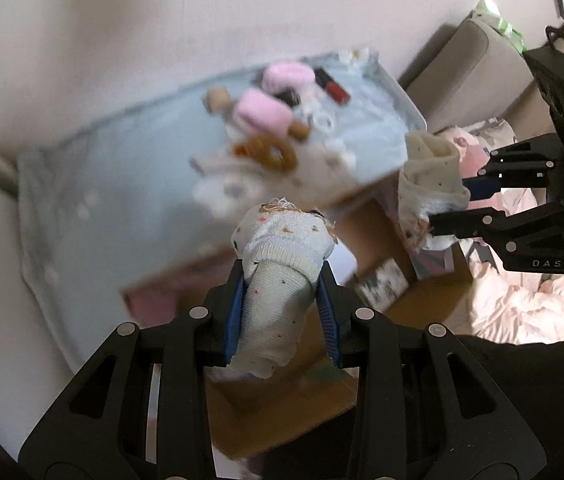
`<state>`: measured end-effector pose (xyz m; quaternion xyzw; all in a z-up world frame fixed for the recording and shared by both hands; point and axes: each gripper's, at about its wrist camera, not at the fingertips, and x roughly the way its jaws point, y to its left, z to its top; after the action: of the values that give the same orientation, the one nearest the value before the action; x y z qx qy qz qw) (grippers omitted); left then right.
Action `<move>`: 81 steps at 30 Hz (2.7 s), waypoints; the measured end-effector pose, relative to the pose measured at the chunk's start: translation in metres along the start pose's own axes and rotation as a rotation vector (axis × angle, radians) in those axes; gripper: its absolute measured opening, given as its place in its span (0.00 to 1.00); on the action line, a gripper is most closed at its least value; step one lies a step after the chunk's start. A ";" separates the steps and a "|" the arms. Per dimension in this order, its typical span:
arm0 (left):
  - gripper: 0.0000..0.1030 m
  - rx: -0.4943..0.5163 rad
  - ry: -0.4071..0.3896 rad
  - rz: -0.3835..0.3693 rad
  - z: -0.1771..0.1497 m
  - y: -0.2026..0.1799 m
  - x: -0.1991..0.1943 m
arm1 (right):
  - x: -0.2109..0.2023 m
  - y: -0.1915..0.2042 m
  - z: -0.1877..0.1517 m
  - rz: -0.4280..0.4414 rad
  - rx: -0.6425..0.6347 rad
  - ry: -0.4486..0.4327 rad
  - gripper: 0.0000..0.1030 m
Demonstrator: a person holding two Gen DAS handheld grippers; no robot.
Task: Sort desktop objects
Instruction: 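Carry both rolled cloths into the cardboard box and open both tools, then grasp the brown teddy bear with the left tool while the right tool grasps the brown cylinder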
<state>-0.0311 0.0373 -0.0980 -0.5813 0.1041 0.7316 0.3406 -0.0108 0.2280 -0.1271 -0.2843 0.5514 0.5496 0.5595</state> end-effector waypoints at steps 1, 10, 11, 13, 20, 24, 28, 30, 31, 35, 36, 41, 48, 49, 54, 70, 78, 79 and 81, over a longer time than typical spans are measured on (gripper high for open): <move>0.29 -0.015 0.009 0.001 -0.008 -0.002 0.006 | 0.002 0.003 -0.004 -0.004 -0.006 0.006 0.23; 0.29 -0.144 0.053 0.004 -0.055 -0.016 0.045 | 0.031 0.027 -0.033 -0.001 -0.040 0.052 0.23; 0.29 -0.158 0.055 0.009 -0.057 -0.017 0.048 | 0.034 0.029 -0.035 0.008 -0.039 0.057 0.23; 0.29 -0.172 0.050 0.019 -0.058 -0.016 0.051 | 0.041 0.031 -0.040 0.029 -0.028 0.064 0.23; 0.29 -0.174 0.087 0.044 -0.062 -0.014 0.062 | 0.057 0.030 -0.047 0.035 -0.014 0.093 0.23; 0.29 -0.160 0.092 0.042 -0.064 -0.017 0.063 | 0.058 0.026 -0.049 0.027 -0.007 0.096 0.23; 0.30 -0.146 0.106 0.027 -0.064 -0.019 0.063 | 0.059 0.026 -0.049 0.021 -0.004 0.100 0.23; 0.39 -0.126 0.113 0.053 -0.064 -0.022 0.064 | 0.060 0.029 -0.047 0.023 -0.012 0.099 0.24; 0.51 -0.107 0.114 0.076 -0.064 -0.024 0.064 | 0.061 0.029 -0.047 0.018 -0.014 0.098 0.33; 1.00 -0.076 0.102 0.075 -0.066 -0.028 0.059 | 0.060 0.029 -0.043 0.018 -0.025 0.081 0.83; 1.00 -0.080 0.101 0.066 -0.066 -0.026 0.058 | 0.058 0.028 -0.043 0.029 -0.021 0.073 0.83; 1.00 -0.095 0.099 0.067 -0.062 -0.019 0.050 | 0.052 0.019 -0.043 0.038 0.020 0.050 0.83; 1.00 -0.088 0.069 0.045 -0.052 -0.021 0.036 | 0.037 0.011 -0.045 0.012 0.052 0.040 0.83; 1.00 -0.081 0.061 0.048 -0.049 -0.022 0.033 | 0.034 0.010 -0.044 -0.006 0.058 0.037 0.83; 1.00 -0.054 -0.007 0.071 -0.035 -0.023 0.014 | 0.012 0.005 -0.043 -0.105 0.043 0.000 0.83; 1.00 0.169 -0.066 0.169 0.061 -0.037 -0.003 | -0.045 -0.049 -0.022 -0.100 0.125 -0.212 0.83; 1.00 0.200 0.076 0.160 0.126 -0.035 0.082 | -0.032 -0.094 0.019 -0.107 0.069 -0.232 0.83; 1.00 0.192 0.093 0.153 0.128 -0.033 0.094 | -0.023 -0.099 0.025 -0.105 0.051 -0.227 0.83; 1.00 0.168 0.141 0.149 0.129 -0.028 0.123 | -0.004 -0.106 0.033 -0.107 0.016 -0.216 0.83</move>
<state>-0.1257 0.1756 -0.1658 -0.5914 0.2318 0.7009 0.3245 0.0989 0.2324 -0.1463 -0.2479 0.4765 0.5418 0.6465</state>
